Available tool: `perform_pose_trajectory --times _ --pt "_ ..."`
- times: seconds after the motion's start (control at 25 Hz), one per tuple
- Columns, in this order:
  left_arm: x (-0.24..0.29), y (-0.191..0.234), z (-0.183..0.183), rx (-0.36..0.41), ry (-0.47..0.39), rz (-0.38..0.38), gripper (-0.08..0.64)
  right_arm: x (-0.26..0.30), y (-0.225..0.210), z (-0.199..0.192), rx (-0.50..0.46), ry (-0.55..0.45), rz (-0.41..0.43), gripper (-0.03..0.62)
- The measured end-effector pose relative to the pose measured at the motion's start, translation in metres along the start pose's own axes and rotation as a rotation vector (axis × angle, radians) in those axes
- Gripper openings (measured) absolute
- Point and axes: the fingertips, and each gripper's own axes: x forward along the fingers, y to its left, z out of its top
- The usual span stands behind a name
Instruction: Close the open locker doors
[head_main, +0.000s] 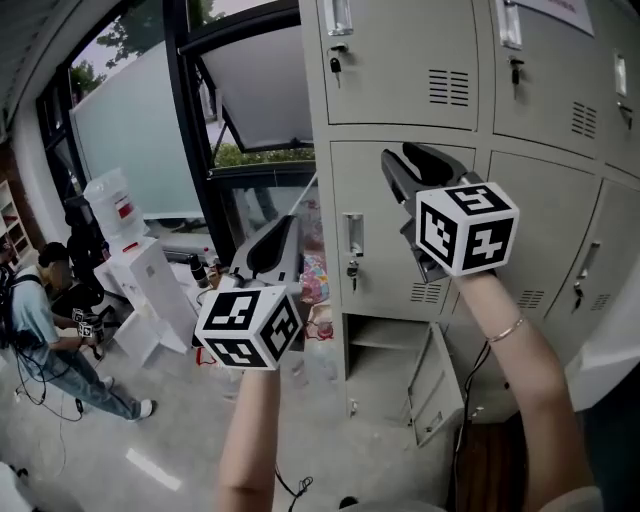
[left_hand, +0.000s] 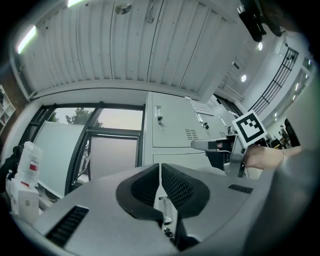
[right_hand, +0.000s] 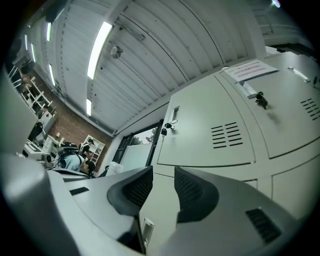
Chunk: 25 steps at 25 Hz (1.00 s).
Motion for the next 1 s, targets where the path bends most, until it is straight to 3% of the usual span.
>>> perform_pose_trajectory --times 0.48,0.76,1.0 --pt "-0.007 -0.094 -0.069 -0.072 0.089 -0.090 0.023 -0.146 -0.051 -0.077 0.062 0.128 -0.086 0.120" --pt "-0.021 -0.150 -0.142 -0.103 0.201 -0.108 0.023 -0.216 -0.061 -0.163 0.118 0.264 -0.106 0.118" --pt "-0.034 -0.191 -0.192 -0.128 0.260 -0.105 0.023 -0.275 -0.068 -0.243 0.231 0.364 -0.124 0.114"
